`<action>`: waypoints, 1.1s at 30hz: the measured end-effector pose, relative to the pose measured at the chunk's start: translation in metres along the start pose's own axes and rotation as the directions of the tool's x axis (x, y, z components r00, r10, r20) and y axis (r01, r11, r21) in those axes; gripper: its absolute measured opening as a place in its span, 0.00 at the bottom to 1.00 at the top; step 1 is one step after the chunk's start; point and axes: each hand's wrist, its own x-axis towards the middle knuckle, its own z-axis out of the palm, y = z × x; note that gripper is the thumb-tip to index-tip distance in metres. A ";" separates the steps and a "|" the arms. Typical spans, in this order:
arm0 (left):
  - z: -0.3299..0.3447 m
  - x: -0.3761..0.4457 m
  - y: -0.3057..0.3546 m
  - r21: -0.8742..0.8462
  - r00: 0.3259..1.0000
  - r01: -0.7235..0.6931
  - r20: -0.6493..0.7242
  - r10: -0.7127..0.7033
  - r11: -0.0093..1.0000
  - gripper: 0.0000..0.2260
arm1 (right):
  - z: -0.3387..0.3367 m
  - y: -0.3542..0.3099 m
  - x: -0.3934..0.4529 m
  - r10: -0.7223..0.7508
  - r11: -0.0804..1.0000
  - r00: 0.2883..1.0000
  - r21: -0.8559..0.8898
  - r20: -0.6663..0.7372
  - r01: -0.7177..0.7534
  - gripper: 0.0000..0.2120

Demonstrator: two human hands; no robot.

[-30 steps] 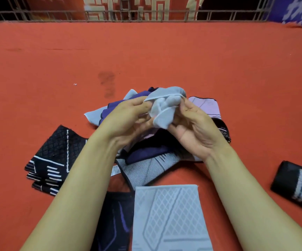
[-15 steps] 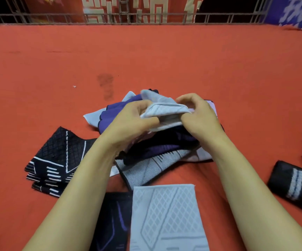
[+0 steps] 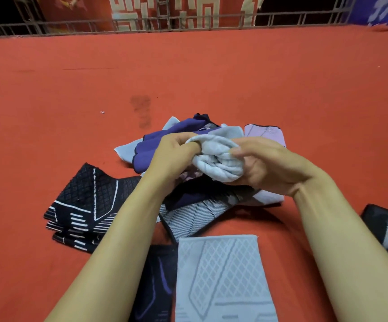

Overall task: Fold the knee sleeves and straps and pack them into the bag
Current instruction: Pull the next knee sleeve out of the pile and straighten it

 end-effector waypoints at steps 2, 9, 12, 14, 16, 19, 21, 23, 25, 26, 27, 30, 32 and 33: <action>0.002 -0.002 -0.002 0.105 0.999 -0.027 -0.040 0.031 0.994 0.12 | 0.001 0.005 0.001 0.001 0.996 1.000 -0.086 -0.031 -0.004 0.19; 0.007 -0.005 0.000 0.246 0.992 -0.102 -0.052 0.118 0.964 0.12 | 0.008 0.002 0.000 0.070 0.962 0.996 -0.261 -0.054 -0.082 0.10; 0.004 -0.004 0.004 0.244 0.996 -0.083 0.057 0.071 0.966 0.11 | 0.008 0.003 -0.008 0.033 0.999 0.996 -0.043 0.084 -0.029 0.14; -0.001 -0.002 0.003 0.196 0.998 -0.051 0.057 0.041 0.979 0.11 | 0.004 0.002 -0.007 0.013 0.993 0.992 -0.121 0.129 0.002 0.19; -0.004 0.000 0.000 0.148 0.999 0.001 0.047 -0.008 0.989 0.12 | 0.000 0.001 0.000 -0.014 0.930 1.000 -0.367 0.013 0.018 0.19; -0.002 0.001 0.004 0.104 0.988 -0.005 0.154 -0.011 0.995 0.11 | 0.001 0.008 0.017 -0.271 0.726 0.869 -0.680 -0.414 -0.098 0.10; -0.001 -0.002 0.011 0.052 0.967 -0.051 0.251 0.036 0.997 0.17 | 0.003 0.014 0.022 -0.440 0.663 0.721 -0.735 -0.535 -0.140 0.02; -0.005 -0.005 0.017 -0.017 0.932 -0.053 0.359 0.056 0.998 0.17 | 0.004 0.013 0.022 -0.543 0.605 0.666 -0.788 -0.512 -0.112 0.07; -0.008 -0.008 0.020 -0.065 0.914 -0.022 0.403 0.046 0.998 0.17 | 0.005 0.009 0.021 -0.566 0.582 0.693 -0.812 -0.446 -0.047 0.11; -0.009 -0.008 0.019 -0.087 0.934 -0.006 0.357 0.037 0.996 0.18 | 0.009 0.008 0.022 -0.555 0.586 0.714 -0.810 -0.428 -0.031 0.11; -0.009 -0.006 0.016 -0.103 0.965 -0.003 0.262 0.030 0.995 0.18 | 0.014 0.008 0.025 -0.529 0.608 0.731 -0.793 -0.432 -0.029 0.11; -0.012 0.003 0.005 -0.006 0.987 -0.102 -0.123 0.101 0.995 0.09 | 0.035 0.007 0.032 -0.413 0.737 0.792 -0.676 -0.449 0.000 0.15; -0.017 0.007 0.001 0.001 0.970 -0.125 -0.211 0.123 0.992 0.07 | 0.048 0.006 0.034 -0.365 0.835 0.829 -0.544 -0.424 0.090 0.15; -0.018 0.009 0.001 0.011 0.967 -0.132 -0.216 0.131 0.991 0.07 | 0.053 0.004 0.033 -0.353 0.891 0.842 -0.422 -0.408 0.169 0.15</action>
